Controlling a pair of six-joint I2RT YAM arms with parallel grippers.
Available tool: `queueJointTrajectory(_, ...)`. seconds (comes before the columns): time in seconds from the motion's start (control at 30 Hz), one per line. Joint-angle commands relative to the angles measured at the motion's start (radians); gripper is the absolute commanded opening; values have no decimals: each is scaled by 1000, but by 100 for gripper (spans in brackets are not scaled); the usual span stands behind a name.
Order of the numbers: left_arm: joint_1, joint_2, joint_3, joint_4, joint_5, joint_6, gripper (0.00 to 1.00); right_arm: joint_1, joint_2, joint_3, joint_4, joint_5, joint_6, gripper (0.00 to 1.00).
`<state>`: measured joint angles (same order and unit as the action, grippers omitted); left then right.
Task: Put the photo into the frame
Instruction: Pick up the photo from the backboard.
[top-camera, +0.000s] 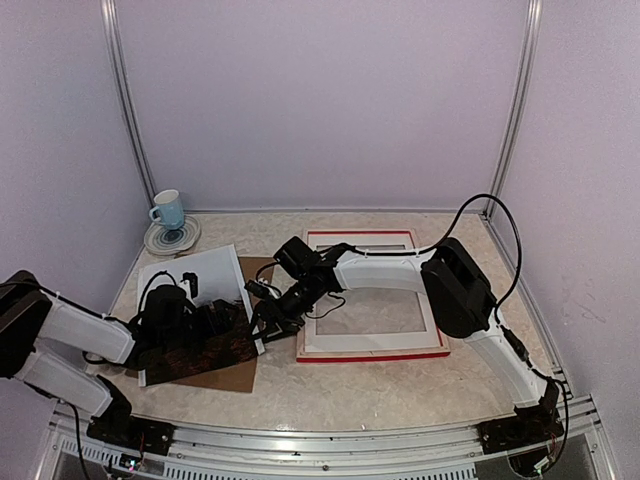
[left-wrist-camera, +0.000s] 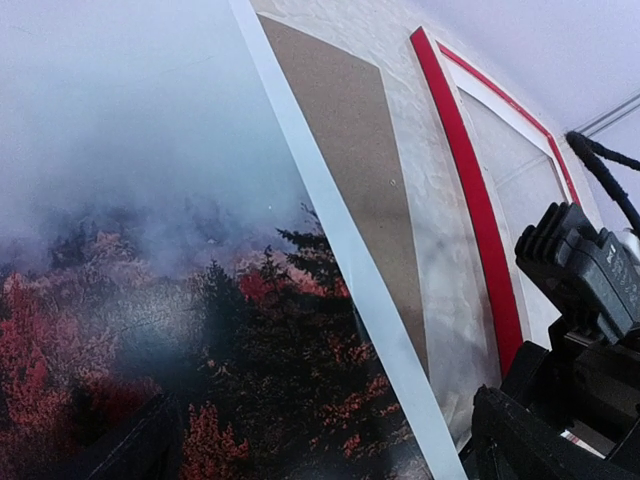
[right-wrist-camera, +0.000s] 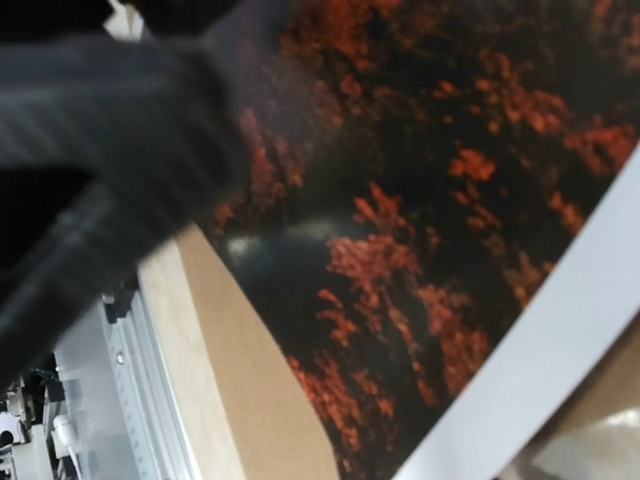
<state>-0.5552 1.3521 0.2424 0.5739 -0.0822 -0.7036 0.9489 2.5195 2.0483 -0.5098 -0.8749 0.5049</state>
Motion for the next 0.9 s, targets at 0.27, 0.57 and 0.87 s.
queueJointTrajectory(0.27,0,46,-7,67,44,-11,99,14,-7,-15,57,-20,68,58)
queueJointTrajectory(0.57,-2,50,-9,74,49,-11,99,3,-21,-55,81,21,126,38)
queueJointTrajectory(0.87,-3,50,-9,76,48,-11,99,-7,-19,-95,171,-15,220,28)
